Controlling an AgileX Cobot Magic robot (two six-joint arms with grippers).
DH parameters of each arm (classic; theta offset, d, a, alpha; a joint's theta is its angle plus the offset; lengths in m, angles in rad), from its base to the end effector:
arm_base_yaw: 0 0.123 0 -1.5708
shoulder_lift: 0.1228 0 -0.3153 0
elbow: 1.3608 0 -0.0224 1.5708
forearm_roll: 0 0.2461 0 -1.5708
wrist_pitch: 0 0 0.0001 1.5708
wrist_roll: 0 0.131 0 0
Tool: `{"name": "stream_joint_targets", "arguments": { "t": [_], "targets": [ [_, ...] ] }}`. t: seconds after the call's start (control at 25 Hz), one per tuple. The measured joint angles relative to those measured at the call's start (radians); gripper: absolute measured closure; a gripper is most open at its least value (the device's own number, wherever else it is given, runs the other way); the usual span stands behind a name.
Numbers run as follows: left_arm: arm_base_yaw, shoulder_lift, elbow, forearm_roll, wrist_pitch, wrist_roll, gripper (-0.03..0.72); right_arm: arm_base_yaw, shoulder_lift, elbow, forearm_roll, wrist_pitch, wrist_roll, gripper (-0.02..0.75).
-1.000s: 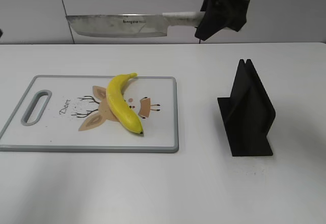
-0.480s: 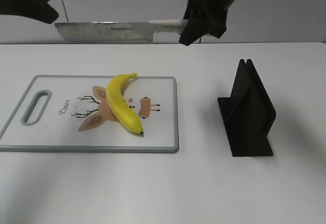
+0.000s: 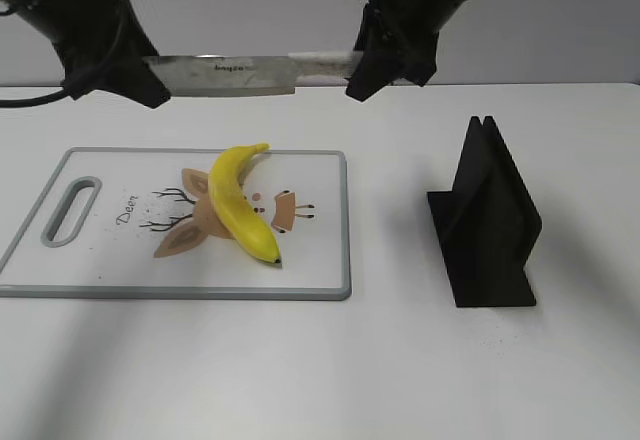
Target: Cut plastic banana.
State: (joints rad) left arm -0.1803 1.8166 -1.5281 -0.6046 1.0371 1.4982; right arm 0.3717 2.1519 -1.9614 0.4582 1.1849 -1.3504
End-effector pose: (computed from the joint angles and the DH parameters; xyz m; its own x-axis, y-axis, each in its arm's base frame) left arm 0.3878 -0.1359 0.2856 -0.0343 0.8190 -0.5728 0.9641 0.1781 0.1969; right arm 0.4360 0.2276 0.2469 0.0684 -0.8736 -0.4818 -0.9904 -0.0013 -0.1382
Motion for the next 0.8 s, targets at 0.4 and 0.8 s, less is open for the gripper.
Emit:
{"name": "stream_joint_targets", "arguments": {
  "t": [0.4, 0.8],
  "targets": [
    [-0.001, 0.006, -0.001, 0.003, -0.009, 0.0, 0.593, 0.0, 0.017, 0.0, 0.034, -0.007, -0.028, 0.555],
    [-0.004, 0.047, -0.001, 0.032, 0.005, 0.015, 0.699, 0.0, 0.07, 0.0, 0.04, -0.01, -0.018, 0.555]
  ]
}}
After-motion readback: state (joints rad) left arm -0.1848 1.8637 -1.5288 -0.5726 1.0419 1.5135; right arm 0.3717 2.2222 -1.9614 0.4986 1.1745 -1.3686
